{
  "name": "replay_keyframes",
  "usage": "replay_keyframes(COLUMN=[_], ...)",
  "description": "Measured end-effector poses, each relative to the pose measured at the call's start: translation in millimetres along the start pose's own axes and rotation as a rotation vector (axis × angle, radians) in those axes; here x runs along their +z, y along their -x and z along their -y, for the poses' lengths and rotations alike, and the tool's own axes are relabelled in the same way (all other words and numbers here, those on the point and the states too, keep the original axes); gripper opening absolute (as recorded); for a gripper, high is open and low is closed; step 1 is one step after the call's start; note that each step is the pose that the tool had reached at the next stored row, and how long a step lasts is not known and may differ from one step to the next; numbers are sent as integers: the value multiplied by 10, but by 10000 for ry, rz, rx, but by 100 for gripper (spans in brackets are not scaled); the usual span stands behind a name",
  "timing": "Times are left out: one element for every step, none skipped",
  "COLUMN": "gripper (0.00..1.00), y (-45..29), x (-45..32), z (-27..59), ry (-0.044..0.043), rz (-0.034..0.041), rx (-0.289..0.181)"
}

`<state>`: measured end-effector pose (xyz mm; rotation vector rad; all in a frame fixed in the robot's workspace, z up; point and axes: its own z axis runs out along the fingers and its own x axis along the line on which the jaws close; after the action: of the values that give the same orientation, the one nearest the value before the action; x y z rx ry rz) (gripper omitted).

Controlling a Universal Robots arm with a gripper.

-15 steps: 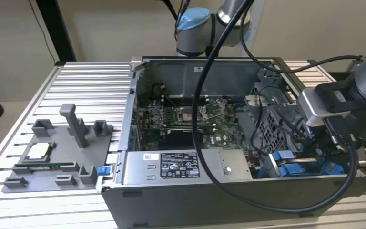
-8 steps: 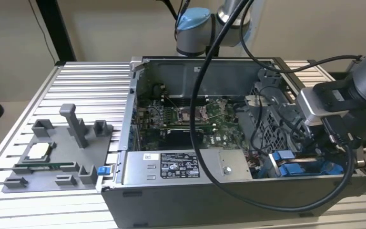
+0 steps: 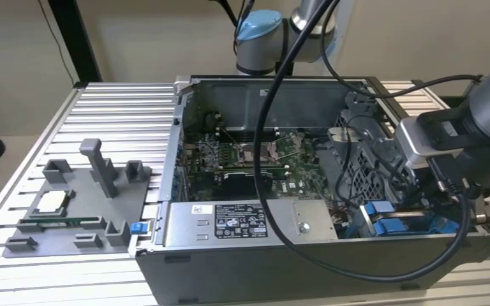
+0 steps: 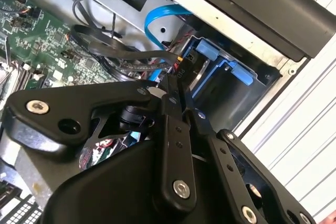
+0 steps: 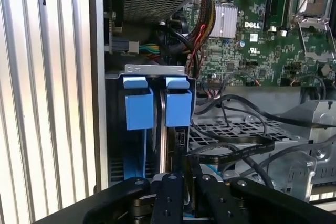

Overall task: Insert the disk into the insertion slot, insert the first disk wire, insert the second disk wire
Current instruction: 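Insert the second disk wire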

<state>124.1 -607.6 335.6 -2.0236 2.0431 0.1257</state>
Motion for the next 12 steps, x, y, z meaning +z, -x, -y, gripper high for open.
replay_keyframes(gripper=[0, 0, 0, 0, 0, 0, 0, 100, 100, 100, 100, 100], y=[-1, -3, -3, -4, -5, -6, -7, -7, -4, 3, 14, 24], x=[5, 11, 18, 25, 30, 33, 34, 36, 26, -2, -44, -85], z=[-1, -2, -3, -3, -4, -4, -4, -5, -3, 0, 5, 10], ry=[-5, -10, -12, -15, -15, -16, -16, -16, -16, -16, -16, -16], rz=[2, 0, -2, -3, -4, -2, 0, 6, 12, 8, 3, 4], rx=[-1, -2, -2, -3, -3, -3, -3, -2, -1, -2, -3, -2])
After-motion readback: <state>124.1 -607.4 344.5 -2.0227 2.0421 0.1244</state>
